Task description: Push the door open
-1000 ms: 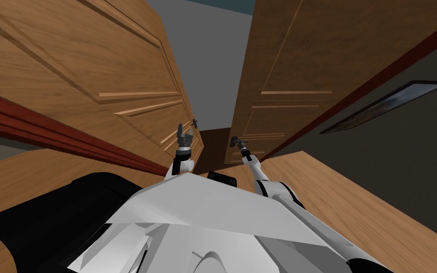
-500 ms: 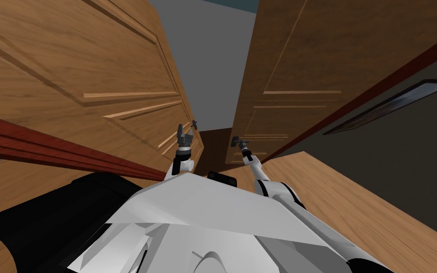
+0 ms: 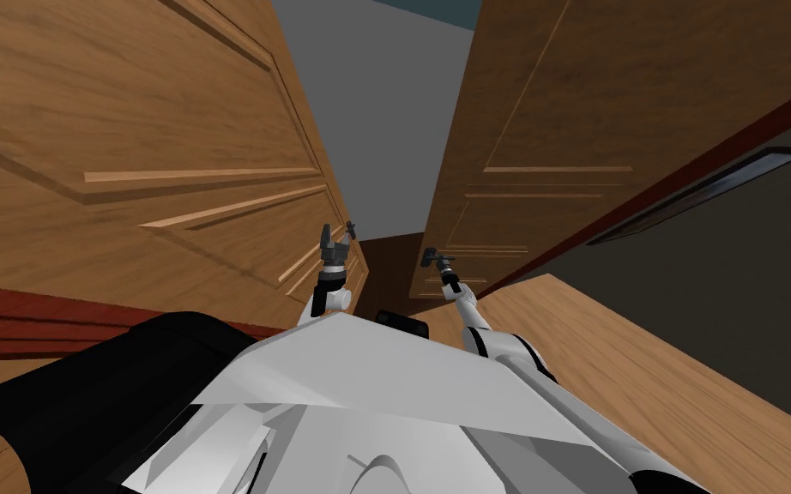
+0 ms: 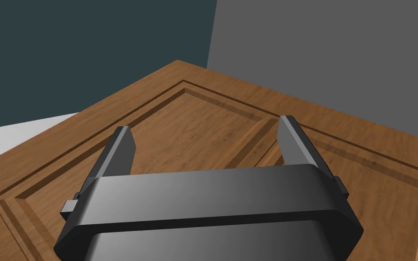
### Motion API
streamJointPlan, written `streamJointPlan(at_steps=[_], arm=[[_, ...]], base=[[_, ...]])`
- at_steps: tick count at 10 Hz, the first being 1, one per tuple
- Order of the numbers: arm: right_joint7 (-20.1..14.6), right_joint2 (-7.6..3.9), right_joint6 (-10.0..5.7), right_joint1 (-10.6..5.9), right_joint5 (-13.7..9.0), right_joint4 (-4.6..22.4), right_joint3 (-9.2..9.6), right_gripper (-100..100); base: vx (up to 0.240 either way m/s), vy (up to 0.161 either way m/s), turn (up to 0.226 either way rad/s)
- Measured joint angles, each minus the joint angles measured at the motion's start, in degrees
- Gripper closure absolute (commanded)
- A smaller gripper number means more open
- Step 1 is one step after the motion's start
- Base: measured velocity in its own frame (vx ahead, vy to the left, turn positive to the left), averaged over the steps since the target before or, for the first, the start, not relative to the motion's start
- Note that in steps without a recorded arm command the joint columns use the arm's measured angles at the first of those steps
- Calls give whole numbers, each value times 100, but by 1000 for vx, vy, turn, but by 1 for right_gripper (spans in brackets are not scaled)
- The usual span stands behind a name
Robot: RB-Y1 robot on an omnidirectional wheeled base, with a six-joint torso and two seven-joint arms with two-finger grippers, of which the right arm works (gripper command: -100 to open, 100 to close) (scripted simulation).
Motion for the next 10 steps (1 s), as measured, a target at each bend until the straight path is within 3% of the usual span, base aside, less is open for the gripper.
streamJointPlan(at_steps=[1,2,3,4,5,6,7,8,9,10], arm=[[123,4,-94,-124,-68,232,-129,100],[176,-9,-85,-150,-97,220,-179,100],[136,-25,32,-41,-87,-58,-148,100],[184,-5,83,-25,-128,-83,-208,100],[184,-36,224,148,-144,-357,-201,100],[216,-63,182,73,-176,-180,-263,100],[285,-69,161,111,-224,-140,-337,100],[380,-65,142,44,-274,-4,-435,100],[478,-106,17,-114,-340,298,-554,100],[492,-130,35,-86,-359,225,-577,100]], base=[[117,112,-43],[40,33,7],[82,83,-28],[100,177,-72],[76,113,-79],[159,136,-54],[161,160,-84],[144,157,-48],[112,84,-27],[55,9,7]])
